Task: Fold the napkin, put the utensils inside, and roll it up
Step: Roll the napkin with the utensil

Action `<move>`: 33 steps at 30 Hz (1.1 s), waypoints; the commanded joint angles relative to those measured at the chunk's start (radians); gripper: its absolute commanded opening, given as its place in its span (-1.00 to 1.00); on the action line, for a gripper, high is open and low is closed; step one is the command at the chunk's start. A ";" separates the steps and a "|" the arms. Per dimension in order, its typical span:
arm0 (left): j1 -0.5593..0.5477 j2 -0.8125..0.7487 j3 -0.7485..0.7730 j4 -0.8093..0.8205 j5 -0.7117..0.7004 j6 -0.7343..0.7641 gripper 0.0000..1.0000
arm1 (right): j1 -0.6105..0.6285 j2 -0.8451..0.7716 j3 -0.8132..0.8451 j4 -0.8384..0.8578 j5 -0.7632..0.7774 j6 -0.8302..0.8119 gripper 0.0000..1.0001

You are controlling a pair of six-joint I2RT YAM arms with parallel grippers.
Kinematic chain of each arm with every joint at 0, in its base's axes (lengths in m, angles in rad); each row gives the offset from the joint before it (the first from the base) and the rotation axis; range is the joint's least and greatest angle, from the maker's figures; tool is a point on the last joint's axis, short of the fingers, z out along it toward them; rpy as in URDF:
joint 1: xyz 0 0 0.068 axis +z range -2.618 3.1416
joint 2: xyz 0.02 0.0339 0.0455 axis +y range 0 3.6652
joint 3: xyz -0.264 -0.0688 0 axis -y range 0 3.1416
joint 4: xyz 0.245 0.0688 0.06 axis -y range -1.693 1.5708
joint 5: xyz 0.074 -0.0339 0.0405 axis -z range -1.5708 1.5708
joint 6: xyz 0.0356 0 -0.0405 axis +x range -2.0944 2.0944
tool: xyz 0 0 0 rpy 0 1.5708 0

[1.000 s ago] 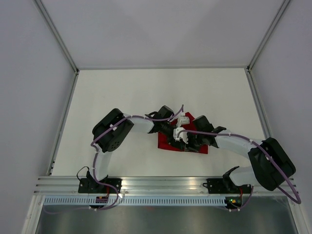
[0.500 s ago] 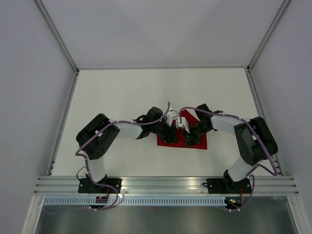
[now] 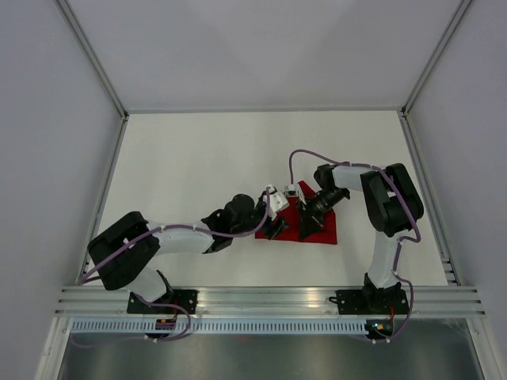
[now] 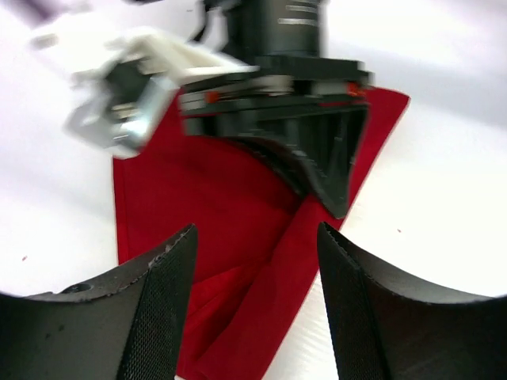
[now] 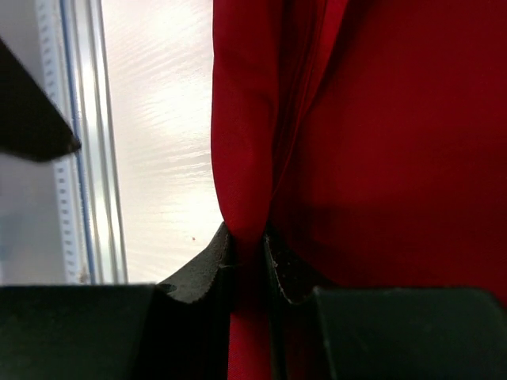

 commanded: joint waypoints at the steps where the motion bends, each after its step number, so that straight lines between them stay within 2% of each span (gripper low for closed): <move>1: -0.113 0.006 -0.019 0.056 -0.186 0.255 0.35 | 0.000 0.108 0.017 -0.047 0.130 -0.088 -0.92; 5: -0.196 0.061 -0.032 0.100 -0.275 0.374 0.42 | -0.006 0.151 0.050 -0.073 0.129 -0.088 -0.92; 12: -0.291 0.163 0.013 0.062 -0.307 0.523 0.57 | -0.017 0.188 0.081 -0.090 0.138 -0.080 -0.92; 21: -0.313 0.256 0.074 0.016 -0.272 0.591 0.59 | -0.026 0.202 0.093 -0.096 0.138 -0.076 -0.92; 24: -0.313 0.281 0.100 -0.045 -0.243 0.608 0.51 | -0.031 0.211 0.101 -0.105 0.136 -0.079 -0.92; 29: -0.311 0.321 0.126 -0.137 -0.203 0.611 0.13 | -0.037 0.225 0.115 -0.120 0.132 -0.083 -0.92; 30: -0.311 0.324 0.128 -0.153 -0.203 0.606 -0.01 | -0.038 0.226 0.118 -0.122 0.130 -0.085 -0.93; 33: -0.311 0.339 0.135 -0.183 -0.177 0.591 -0.15 | -0.038 0.233 0.121 -0.130 0.129 -0.090 -0.92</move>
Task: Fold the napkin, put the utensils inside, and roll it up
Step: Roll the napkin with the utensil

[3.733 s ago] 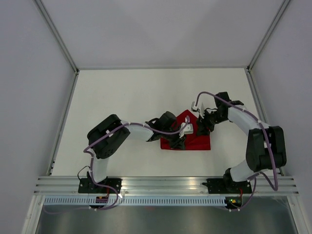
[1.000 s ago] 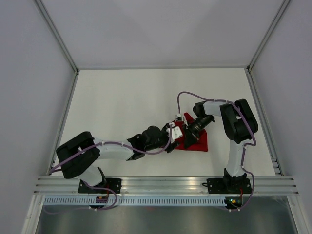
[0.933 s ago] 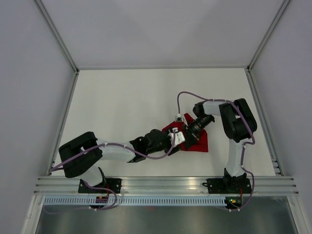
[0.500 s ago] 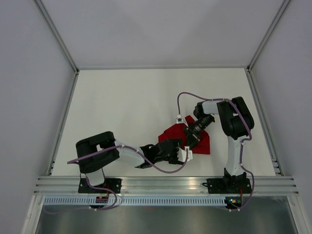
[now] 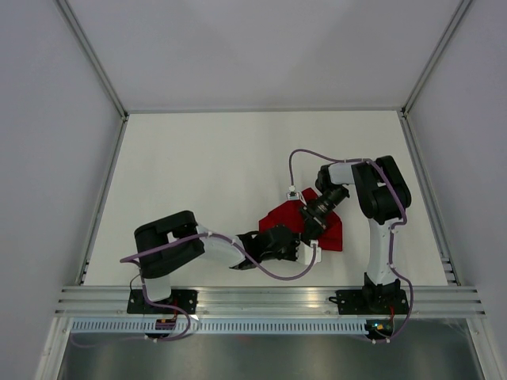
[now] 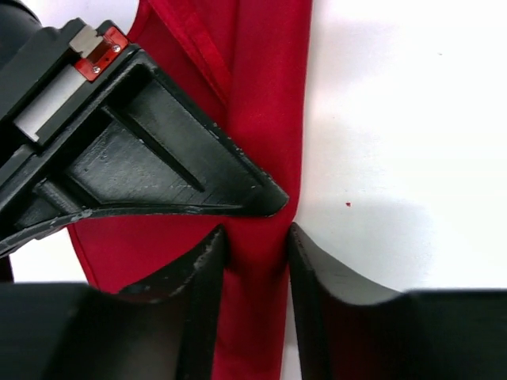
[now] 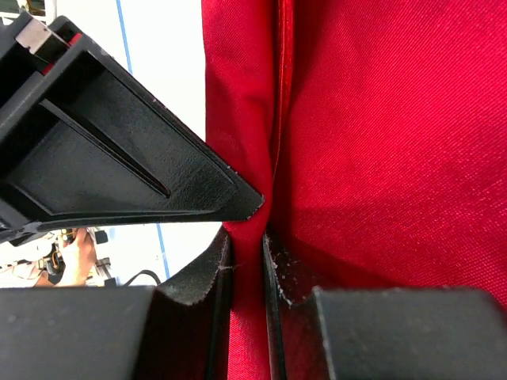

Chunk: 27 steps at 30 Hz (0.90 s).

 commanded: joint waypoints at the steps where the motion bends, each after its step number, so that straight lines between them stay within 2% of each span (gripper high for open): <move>1: -0.002 0.046 0.012 -0.135 0.048 0.023 -0.19 | -0.006 0.049 0.013 0.139 0.147 -0.090 -0.92; 2: -0.002 0.052 0.015 -0.144 0.057 0.017 -0.23 | -0.006 0.048 0.015 0.139 0.147 -0.090 -0.92; 6: -0.002 0.070 0.040 -0.206 0.084 -0.011 -0.65 | -0.006 0.051 0.017 0.136 0.147 -0.093 -0.92; 8: -0.001 0.074 0.051 -0.226 0.105 -0.032 -0.77 | -0.006 0.045 0.015 0.138 0.145 -0.091 -0.92; 11: 0.005 0.070 0.054 -0.241 0.143 -0.067 -0.93 | -0.006 0.024 0.006 0.153 0.150 -0.084 -0.78; 12: 0.011 0.070 0.058 -0.250 0.157 -0.078 -0.95 | -0.008 0.014 0.001 0.158 0.151 -0.077 -0.71; 14: 0.025 0.077 0.078 -0.294 0.205 -0.113 -0.95 | -0.006 -0.038 -0.010 0.177 0.157 -0.058 -0.44; 18: 0.044 0.087 0.113 -0.354 0.268 -0.150 -0.95 | -0.006 -0.110 -0.022 0.202 0.179 -0.035 -0.20; 27: 0.103 0.093 0.150 -0.404 0.392 -0.238 -0.95 | -0.017 -0.268 -0.066 0.315 0.206 0.070 0.07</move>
